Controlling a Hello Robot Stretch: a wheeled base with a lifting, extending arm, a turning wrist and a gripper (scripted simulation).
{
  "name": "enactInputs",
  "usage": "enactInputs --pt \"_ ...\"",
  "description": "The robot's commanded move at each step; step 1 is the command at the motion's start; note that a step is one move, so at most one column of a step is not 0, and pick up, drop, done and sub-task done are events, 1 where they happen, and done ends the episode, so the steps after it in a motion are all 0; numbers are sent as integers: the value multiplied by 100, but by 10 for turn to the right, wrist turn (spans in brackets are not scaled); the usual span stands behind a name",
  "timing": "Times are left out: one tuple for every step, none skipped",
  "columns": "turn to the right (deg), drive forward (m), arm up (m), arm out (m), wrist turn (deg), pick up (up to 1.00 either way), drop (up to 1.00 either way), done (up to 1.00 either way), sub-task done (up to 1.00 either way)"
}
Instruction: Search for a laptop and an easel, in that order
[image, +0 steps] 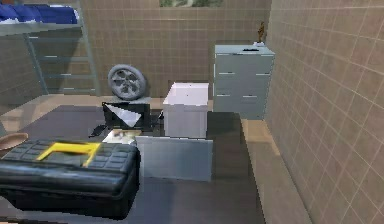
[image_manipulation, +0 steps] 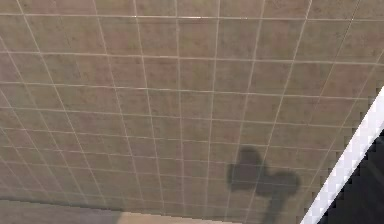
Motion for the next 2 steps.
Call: enactInputs --pt "0 0 0 0 0 0 0 0 100" --pt "-450 0 0 0 0 0 0 0 0"
